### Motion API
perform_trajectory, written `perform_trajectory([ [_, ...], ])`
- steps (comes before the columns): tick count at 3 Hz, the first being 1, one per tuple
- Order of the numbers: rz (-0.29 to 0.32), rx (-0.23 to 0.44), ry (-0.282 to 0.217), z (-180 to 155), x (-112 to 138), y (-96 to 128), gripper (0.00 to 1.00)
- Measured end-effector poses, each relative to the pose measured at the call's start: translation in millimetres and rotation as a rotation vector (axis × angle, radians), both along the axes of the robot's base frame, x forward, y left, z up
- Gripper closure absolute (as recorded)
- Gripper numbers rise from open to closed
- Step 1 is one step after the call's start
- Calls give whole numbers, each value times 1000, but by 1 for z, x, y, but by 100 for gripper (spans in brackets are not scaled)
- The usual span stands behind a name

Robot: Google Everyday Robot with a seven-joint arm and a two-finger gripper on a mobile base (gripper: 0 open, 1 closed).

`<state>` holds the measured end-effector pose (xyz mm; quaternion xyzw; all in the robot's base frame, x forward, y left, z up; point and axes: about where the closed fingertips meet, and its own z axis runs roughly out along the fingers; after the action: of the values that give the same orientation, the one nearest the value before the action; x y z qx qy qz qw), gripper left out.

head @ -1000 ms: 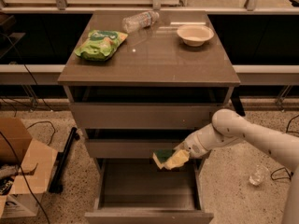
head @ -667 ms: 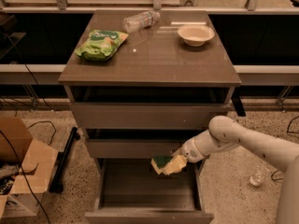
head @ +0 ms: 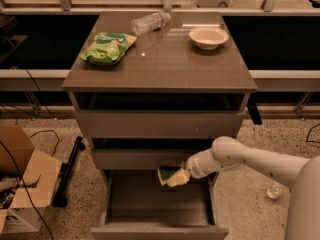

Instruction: Place sponge into bottom drawer

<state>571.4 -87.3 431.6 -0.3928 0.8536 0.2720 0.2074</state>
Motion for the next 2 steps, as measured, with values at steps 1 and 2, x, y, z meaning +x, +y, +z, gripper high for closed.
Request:
perform_trajectory([
  [1, -83, -28, -50, -32, 21, 1, 100],
  [2, -160, -36, -39, -74, 40, -3, 100],
])
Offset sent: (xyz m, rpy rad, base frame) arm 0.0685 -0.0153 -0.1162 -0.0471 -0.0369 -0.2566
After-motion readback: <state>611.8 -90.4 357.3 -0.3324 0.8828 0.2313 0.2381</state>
